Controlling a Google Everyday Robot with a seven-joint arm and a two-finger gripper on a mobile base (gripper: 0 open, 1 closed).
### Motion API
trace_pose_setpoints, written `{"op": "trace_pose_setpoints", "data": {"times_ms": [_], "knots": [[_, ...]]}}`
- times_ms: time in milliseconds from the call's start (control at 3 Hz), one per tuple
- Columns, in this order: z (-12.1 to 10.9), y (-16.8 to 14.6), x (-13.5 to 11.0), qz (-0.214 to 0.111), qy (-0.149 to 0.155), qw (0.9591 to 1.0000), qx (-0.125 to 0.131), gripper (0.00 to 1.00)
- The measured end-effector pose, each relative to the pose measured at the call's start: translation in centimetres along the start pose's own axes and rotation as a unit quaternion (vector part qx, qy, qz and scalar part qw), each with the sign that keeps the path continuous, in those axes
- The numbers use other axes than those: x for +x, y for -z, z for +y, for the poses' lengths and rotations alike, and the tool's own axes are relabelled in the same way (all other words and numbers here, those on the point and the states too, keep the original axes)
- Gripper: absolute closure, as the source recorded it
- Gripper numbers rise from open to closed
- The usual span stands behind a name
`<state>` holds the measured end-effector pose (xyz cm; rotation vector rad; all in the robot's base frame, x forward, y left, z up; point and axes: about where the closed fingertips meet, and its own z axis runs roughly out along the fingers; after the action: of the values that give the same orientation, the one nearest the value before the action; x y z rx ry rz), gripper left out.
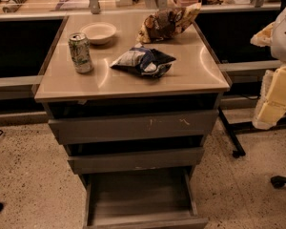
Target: Place brown chip bag into bottom drawer
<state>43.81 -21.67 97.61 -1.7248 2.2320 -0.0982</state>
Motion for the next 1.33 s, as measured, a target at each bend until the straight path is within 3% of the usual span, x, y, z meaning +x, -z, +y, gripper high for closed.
{"op": "trace_pose_setpoints", "data": {"times_ms": [333,667,1000,1333], "knots": [[0.0,0.0,0.0,0.0,0.0,1.0,0.0,0.0],[-0.9,-0.2,-0.7,-0.013,0.007,0.9997,0.02,0.0],[-3.6,-1.5,-2.8,-0.05,0.032,0.9962,0.063,0.0],[-8.6,-2.9,-6.6,-0.106,0.066,0.9848,0.121,0.0]]}}
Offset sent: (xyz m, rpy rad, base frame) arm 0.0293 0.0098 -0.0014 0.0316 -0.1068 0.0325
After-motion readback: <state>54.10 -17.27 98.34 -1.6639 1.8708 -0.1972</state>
